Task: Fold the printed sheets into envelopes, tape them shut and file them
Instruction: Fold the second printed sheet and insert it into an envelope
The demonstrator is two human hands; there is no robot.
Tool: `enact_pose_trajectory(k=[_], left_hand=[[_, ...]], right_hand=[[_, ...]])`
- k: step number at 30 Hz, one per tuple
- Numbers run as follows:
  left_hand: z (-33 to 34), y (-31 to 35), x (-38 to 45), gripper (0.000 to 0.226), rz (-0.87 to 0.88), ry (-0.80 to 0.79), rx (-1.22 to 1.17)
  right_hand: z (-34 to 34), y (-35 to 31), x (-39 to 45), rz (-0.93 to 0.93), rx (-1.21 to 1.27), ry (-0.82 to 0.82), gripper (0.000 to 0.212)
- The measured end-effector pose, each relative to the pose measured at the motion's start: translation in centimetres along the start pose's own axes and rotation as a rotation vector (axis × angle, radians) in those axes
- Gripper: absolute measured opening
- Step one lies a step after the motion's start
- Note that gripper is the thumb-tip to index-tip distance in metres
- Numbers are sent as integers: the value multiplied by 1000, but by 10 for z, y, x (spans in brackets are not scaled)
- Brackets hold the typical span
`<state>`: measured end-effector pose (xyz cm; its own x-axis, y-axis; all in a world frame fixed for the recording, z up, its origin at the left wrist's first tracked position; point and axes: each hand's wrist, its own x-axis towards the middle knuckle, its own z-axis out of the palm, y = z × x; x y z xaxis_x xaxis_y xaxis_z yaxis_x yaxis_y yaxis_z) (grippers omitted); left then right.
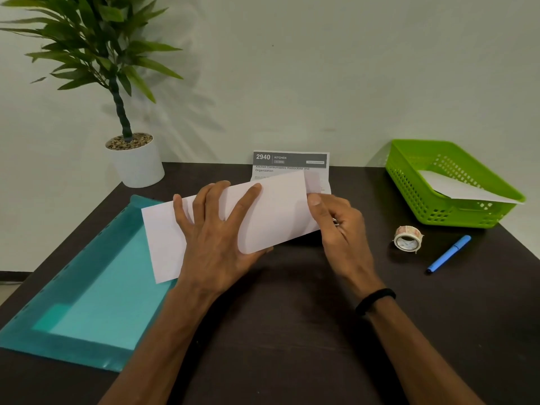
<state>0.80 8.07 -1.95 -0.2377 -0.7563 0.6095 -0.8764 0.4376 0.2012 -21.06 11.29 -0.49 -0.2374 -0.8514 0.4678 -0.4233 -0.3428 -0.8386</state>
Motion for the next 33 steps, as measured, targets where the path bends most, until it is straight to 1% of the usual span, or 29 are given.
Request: enact_pose_trajectory(k=[3, 4, 7, 8, 11, 14, 16, 19, 21, 22, 25, 26, 28, 30, 33], left_hand=[[0, 2, 0, 105, 0, -1, -3], [0, 2, 0, 105, 2, -2, -3], [1, 1, 0, 104, 5, 1, 7], [1, 1, 0, 104, 3, 2, 8], [1, 1, 0, 105, -12, -3, 2], [0, 2, 0, 105, -23, 5, -7], [-1, 3, 0, 105, -28, 14, -6], [-1, 3, 0, 105, -27, 12, 4], [-1, 3, -1, 105, -30, 9, 2], [-1, 3, 0, 105, -34, 9, 7], [-3, 2, 0, 106, -61, 12, 21], [-4, 3, 1, 106, -74, 11, 23], [-5, 7, 2, 108, -87, 6, 32], [-5, 14, 5, 111, -73, -10, 54], [-13, 28, 10, 119, -54, -45, 100]], right_hand=[[2, 2, 0, -18, 11, 99, 41], [3, 1, 0, -14, 8, 98, 40], [8, 0, -3, -11, -11, 43, 48], [9, 0, -4, -1, -15, 25, 48], [12, -1, -6, 8, -24, 21, 31], [9, -2, -6, -1, -14, 105, 22], [7, 0, -5, 0, -32, 94, 26], [9, 3, -6, 39, -55, -54, 44], [10, 5, -6, 69, -8, -105, 55], [10, 6, -5, 77, 23, -95, 57], [7, 7, -2, 86, 160, -34, 52], [6, 7, -1, 87, 229, -32, 54], [5, 8, -1, 107, 365, -31, 65], [6, 12, 2, 129, 411, 1, 73], [6, 19, 5, 200, 440, 91, 76]])
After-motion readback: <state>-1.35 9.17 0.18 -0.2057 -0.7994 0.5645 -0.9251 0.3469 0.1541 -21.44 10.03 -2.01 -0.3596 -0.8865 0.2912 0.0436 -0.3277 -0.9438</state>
